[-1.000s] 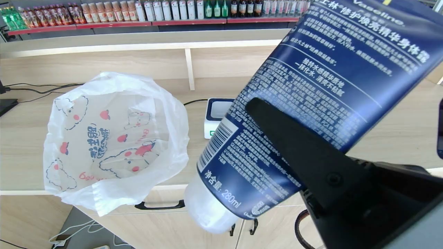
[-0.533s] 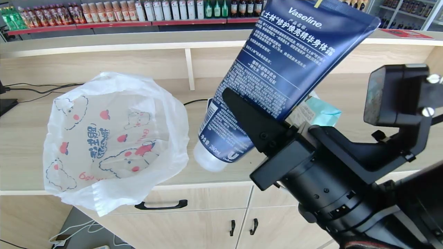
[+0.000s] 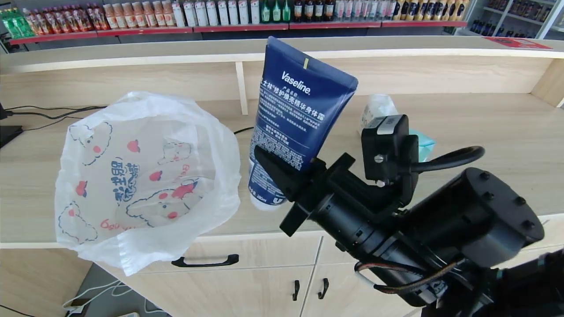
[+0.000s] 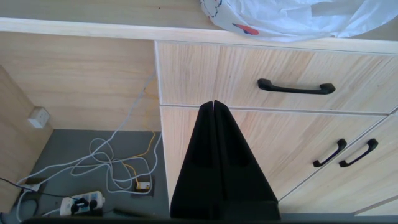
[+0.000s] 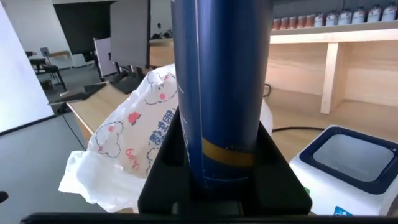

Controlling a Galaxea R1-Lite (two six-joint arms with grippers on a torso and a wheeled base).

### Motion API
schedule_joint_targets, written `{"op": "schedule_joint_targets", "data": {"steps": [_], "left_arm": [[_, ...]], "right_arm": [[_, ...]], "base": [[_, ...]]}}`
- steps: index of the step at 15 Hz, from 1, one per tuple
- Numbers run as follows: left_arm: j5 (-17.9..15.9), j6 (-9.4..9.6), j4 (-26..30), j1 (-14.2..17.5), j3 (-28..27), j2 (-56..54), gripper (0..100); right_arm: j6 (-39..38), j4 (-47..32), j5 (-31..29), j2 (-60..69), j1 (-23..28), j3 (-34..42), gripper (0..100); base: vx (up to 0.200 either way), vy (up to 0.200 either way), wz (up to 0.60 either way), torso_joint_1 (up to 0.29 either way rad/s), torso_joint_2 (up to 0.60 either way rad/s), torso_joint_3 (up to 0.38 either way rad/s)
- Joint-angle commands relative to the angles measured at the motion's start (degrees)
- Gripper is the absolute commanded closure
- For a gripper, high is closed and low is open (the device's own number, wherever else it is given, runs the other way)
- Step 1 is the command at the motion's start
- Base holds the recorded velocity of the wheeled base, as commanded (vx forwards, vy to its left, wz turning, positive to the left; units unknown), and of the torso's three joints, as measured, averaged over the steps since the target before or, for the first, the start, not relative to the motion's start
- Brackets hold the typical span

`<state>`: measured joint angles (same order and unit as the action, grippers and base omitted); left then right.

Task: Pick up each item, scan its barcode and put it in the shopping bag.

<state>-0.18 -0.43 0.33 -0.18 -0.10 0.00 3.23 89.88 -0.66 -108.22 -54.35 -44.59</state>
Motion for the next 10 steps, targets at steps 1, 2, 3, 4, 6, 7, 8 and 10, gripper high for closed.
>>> {"op": "schedule_joint_targets", "data": {"steps": [1,2,3,4,6,7,8,10], "left_arm": [[0.0,-0.01,0.0,0.0,0.0,0.0,100],[0.0,-0.01,0.0,0.0,0.0,0.0,100],[0.0,-0.01,0.0,0.0,0.0,0.0,100],[0.0,-0.01,0.0,0.0,0.0,0.0,100],[0.1,-0.01,0.0,0.0,0.0,0.0,100],[0.0,-0.01,0.0,0.0,0.0,0.0,100],[0.0,-0.01,0.0,0.0,0.0,0.0,100],[0.1,-0.01,0.0,0.0,0.0,0.0,100]], "right_arm": [[1.2,0.1,0.0,-3.9,1.8,-4.3,100],[2.7,0.1,0.1,-5.3,3.3,-6.6,100],[3.8,0.1,0.2,-6.0,4.2,-7.4,100],[5.6,0.1,1.1,-6.6,5.4,-8.1,100],[10.7,-0.3,5.3,-7.3,6.6,-8.1,100],[12.7,-1.4,6.2,-7.3,7.4,-8.2,100],[14.2,-2.5,7.1,-7.3,8.1,-8.8,100],[16.8,-4.8,8.5,-7.3,10.0,-11.2,100]], "base": [[0.000,0.000,0.00,0.000,0.00,0.000],[0.000,0.000,0.00,0.000,0.00,0.000],[0.000,0.000,0.00,0.000,0.00,0.000],[0.000,0.000,0.00,0.000,0.00,0.000],[0.000,0.000,0.00,0.000,0.00,0.000],[0.000,0.000,0.00,0.000,0.00,0.000],[0.000,0.000,0.00,0.000,0.00,0.000],[0.000,0.000,0.00,0.000,0.00,0.000]]}}
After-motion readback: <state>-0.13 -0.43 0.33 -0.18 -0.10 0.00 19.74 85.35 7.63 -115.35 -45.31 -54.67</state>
